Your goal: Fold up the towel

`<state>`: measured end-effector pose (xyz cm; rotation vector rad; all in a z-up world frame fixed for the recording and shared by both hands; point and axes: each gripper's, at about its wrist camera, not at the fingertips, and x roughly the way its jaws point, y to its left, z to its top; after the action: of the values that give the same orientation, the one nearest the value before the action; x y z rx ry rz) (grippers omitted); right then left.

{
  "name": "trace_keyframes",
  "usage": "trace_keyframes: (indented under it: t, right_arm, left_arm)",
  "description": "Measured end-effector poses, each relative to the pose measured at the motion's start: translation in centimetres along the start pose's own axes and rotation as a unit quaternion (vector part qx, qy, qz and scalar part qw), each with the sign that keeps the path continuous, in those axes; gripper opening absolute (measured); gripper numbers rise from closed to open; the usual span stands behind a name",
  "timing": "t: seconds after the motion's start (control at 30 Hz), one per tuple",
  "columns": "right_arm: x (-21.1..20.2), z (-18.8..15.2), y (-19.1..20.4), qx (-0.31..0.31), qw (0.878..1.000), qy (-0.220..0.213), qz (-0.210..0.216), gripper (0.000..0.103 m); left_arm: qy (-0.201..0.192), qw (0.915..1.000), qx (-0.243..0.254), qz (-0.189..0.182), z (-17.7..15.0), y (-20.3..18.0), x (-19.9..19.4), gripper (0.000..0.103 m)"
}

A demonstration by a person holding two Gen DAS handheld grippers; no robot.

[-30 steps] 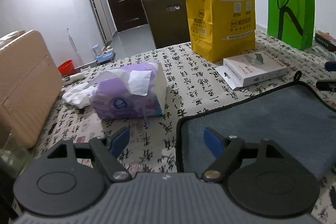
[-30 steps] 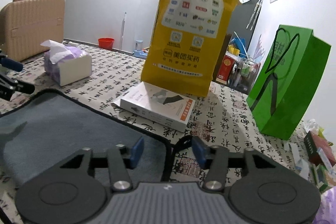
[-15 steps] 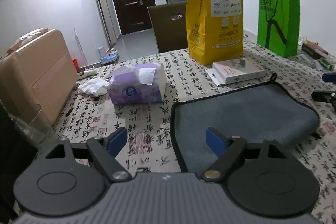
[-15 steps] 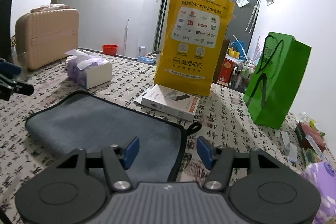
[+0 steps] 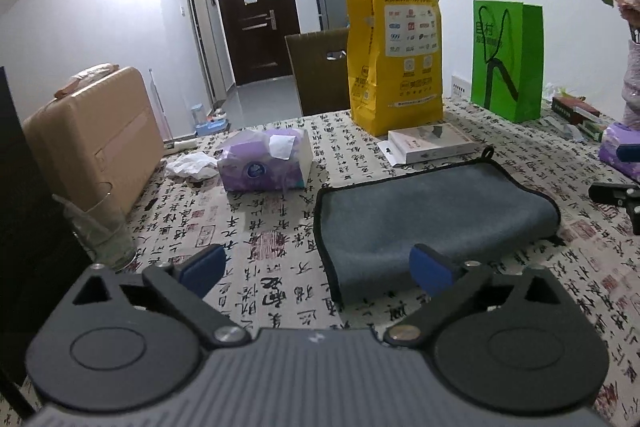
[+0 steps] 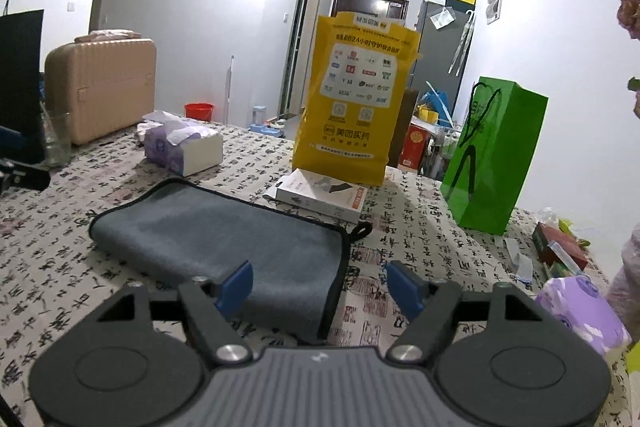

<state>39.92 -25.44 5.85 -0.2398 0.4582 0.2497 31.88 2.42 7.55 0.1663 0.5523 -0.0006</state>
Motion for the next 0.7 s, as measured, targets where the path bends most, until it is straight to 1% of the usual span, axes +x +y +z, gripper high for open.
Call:
trace_keyframes:
  t: [0.03, 0.07, 0.13, 0.37, 0.7]
  right_arm:
    - [-0.4, -0.1, 0.1, 0.002, 1.0, -0.003, 0.0, 0.094]
    - [-0.8, -0.2, 0.2, 0.003, 1.0, -0.007, 0.0, 0.103]
    - [-1.6, -0.5, 0.5, 0.006, 1.0, -0.013, -0.003, 0.103]
    - [-3.9, -1.1, 1.4, 0.003, 1.0, -0.016, -0.003, 0.103]
    - [-6.7, -2.8, 2.9, 0.008, 1.0, -0.014, 0.008, 0.103]
  left_arm:
    - [-0.004, 1.0, -0.002, 0.001, -0.2, 0.0, -0.5, 0.103]
    - [-0.005, 1.0, -0.003, 0.001, -0.4, -0.1, -0.8, 0.103]
    - [-0.007, 1.0, -0.003, 0.003, -0.7, -0.3, -1.5, 0.103]
    - [-0.023, 0.9997, -0.003, 0.004, -1.5, -0.4, -4.1, 0.103]
    - [-0.025, 0.9997, -0.008, 0.001, -3.6, -0.8, -6.6, 0.103]
